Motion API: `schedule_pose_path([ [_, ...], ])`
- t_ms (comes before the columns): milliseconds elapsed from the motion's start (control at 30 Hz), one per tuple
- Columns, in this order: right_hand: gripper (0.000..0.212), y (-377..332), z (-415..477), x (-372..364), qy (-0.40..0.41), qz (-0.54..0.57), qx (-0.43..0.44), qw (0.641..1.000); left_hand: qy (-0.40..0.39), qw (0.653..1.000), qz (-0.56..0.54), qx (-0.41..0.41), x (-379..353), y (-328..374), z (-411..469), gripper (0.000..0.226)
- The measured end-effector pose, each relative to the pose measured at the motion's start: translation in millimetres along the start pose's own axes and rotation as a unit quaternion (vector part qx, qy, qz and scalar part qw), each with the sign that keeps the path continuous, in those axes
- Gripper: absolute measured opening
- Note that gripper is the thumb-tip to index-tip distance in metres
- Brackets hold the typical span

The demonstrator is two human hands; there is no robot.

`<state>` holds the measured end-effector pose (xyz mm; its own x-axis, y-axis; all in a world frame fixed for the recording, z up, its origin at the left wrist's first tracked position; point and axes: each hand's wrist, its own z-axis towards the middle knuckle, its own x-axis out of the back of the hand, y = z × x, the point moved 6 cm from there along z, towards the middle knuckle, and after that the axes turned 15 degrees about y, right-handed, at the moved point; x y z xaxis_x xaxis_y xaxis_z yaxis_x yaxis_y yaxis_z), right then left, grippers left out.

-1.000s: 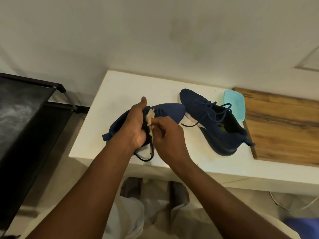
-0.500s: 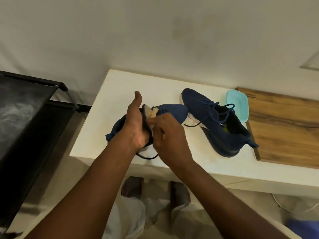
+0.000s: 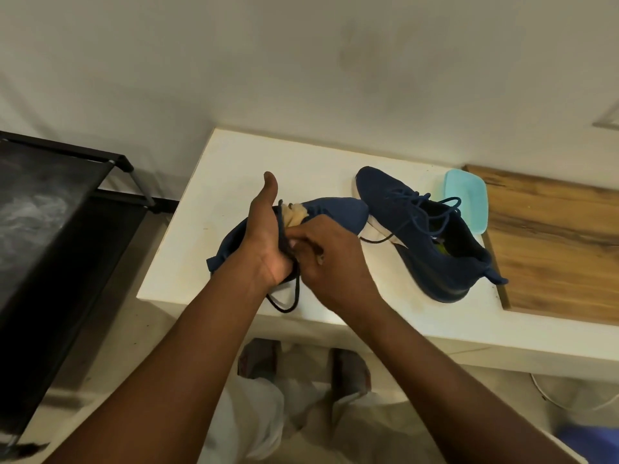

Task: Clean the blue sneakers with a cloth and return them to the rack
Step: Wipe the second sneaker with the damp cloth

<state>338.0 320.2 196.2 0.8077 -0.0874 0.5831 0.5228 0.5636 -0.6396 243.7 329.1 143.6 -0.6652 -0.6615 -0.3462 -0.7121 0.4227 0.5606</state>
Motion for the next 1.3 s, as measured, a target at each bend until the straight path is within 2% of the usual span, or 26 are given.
schedule_pose_path([
  [67,0.020,26.1,8.9,9.3,0.037,-0.021,-0.044,0.998,-0.009,1.000,-0.022,0.003,-2.8,-0.6,-0.8,0.078],
  [167,0.020,77.9,10.5,23.4,0.076,-0.045,-0.177,0.980,-0.031,0.999,-0.018,0.007,-6.9,-1.7,-0.4,0.084],
  [267,0.021,104.7,1.8,24.2,0.053,-0.071,-0.250,0.964,-0.033,0.998,0.046,-0.012,-11.3,-3.2,-1.8,0.065],
  [300,0.020,101.7,-0.9,21.5,0.055,-0.067,-0.250,0.964,-0.034,0.996,0.082,-0.027,-14.1,-4.8,-2.1,0.054],
  [367,0.018,77.7,-5.4,10.3,0.062,-0.052,-0.197,0.977,-0.015,0.985,0.156,-0.071,-16.0,-7.6,0.9,0.040],
  [467,0.019,45.5,-11.6,-7.1,0.036,-0.043,-0.096,0.994,0.032,0.967,0.222,-0.117,-11.2,-6.4,7.3,0.041],
  [533,0.022,56.6,-6.4,-6.2,0.033,-0.073,-0.078,0.994,0.049,0.958,0.249,-0.132,-8.7,-2.4,11.5,0.041],
  [600,0.020,84.4,0.4,6.4,0.059,-0.107,-0.133,0.984,0.087,0.955,0.254,-0.128,-4.8,1.3,15.4,0.035],
  [700,0.017,104.3,1.2,18.4,0.072,-0.125,-0.196,0.970,0.112,0.967,0.207,-0.096,-0.9,2.8,21.4,0.039],
  [833,0.016,70.0,-12.5,0.4,0.049,-0.039,-0.209,0.976,0.110,0.982,0.106,-0.109,-1.1,6.9,14.7,0.039],
  [933,0.021,30.4,-26.3,-9.8,0.060,0.066,-0.173,0.981,0.112,0.987,0.053,-0.100,0.8,18.3,12.9,0.039],
  [1033,0.021,29.4,-17.4,-8.6,0.055,0.046,-0.120,0.990,0.109,0.992,0.040,-0.044,2.1,16.2,15.8,0.051],
  [1067,0.019,42.8,-10.5,-7.0,0.061,0.020,-0.131,0.989,0.104,0.993,0.036,-0.040,2.1,12.3,14.3,0.052],
  [1200,0.017,92.5,-4.3,-0.1,0.037,-0.030,-0.280,0.959,0.079,0.996,0.040,-0.032,-4.9,-3.6,14.8,0.056],
  [1300,0.023,55.4,-20.1,-10.1,0.015,0.046,-0.263,0.964,0.078,0.996,0.031,-0.032,-3.4,1.5,15.2,0.058],
])
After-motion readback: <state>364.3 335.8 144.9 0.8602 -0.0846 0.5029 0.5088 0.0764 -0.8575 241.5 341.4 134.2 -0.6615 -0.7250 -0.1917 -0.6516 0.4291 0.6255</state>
